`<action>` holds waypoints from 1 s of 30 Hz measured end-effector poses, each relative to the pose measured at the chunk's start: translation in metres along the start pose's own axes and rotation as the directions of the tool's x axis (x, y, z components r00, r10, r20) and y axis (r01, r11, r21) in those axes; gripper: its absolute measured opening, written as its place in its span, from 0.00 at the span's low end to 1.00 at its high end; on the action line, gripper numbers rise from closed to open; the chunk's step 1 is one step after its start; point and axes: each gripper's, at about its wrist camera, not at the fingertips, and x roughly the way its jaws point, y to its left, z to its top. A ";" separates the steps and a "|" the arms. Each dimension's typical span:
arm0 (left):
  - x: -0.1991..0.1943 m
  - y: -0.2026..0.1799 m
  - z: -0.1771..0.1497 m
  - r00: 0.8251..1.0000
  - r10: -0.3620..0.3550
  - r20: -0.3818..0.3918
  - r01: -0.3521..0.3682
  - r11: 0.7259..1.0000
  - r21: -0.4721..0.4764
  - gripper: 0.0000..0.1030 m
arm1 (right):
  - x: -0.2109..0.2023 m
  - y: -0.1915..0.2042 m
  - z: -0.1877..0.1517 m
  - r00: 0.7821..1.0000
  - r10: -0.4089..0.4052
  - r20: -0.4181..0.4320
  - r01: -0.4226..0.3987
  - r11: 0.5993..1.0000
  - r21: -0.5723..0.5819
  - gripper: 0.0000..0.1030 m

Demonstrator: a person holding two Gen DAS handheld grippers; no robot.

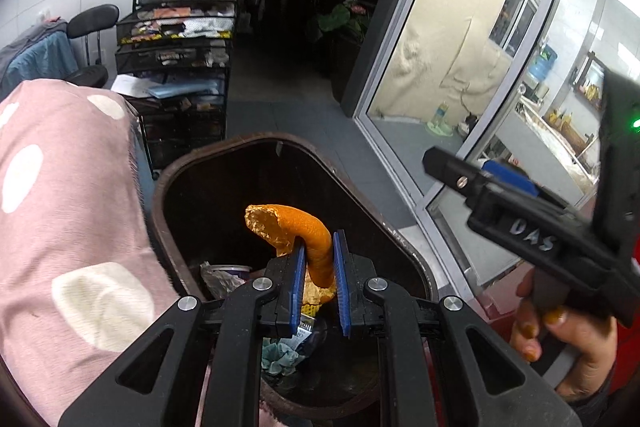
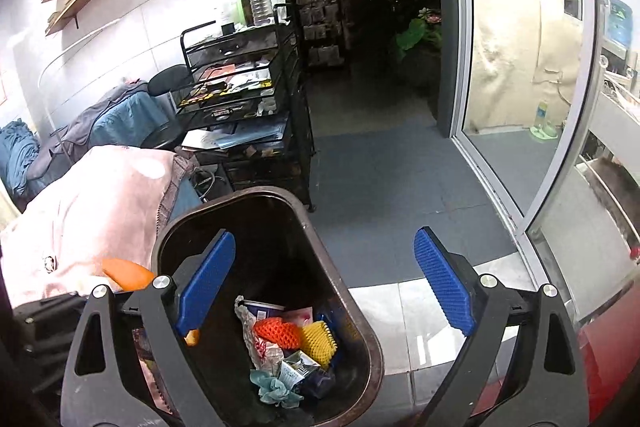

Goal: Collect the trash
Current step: 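Open the left tool over the bin to drop the orange peel, then move both tools back over the crumpled paper and tissue on the bedspread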

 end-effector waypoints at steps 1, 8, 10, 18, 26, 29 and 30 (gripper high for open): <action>0.003 0.000 0.000 1.000 -0.002 -0.010 0.002 1.000 -0.001 0.14 | -0.001 -0.001 0.000 1.000 -0.002 0.002 0.002 1.000 0.002 0.88; 0.021 -0.005 0.000 0.998 0.000 -0.065 0.000 1.000 0.003 0.27 | 0.000 -0.006 0.001 1.000 -0.013 0.005 0.013 1.000 0.018 0.88; 0.023 -0.005 -0.001 0.997 0.012 -0.076 -0.011 1.000 0.004 0.55 | -0.001 -0.007 0.001 1.000 -0.016 0.008 0.016 1.000 0.021 0.88; 0.014 -0.009 -0.006 0.997 0.055 -0.055 -0.053 0.998 0.032 0.85 | 0.000 -0.008 0.000 1.000 -0.023 0.008 0.023 0.999 0.029 0.91; -0.013 -0.014 -0.009 0.997 0.082 0.014 -0.083 0.995 0.058 0.93 | 0.001 -0.007 -0.003 1.000 -0.012 0.003 0.012 1.000 0.024 0.92; -0.024 -0.014 -0.011 0.996 0.085 0.034 -0.087 0.995 0.054 0.94 | 0.001 -0.004 -0.005 1.000 -0.005 0.003 0.005 1.000 0.016 0.92; -0.028 -0.013 -0.011 0.995 0.086 0.041 -0.088 0.995 0.054 0.94 | 0.001 -0.004 -0.006 1.000 0.000 0.002 0.000 1.000 0.014 0.92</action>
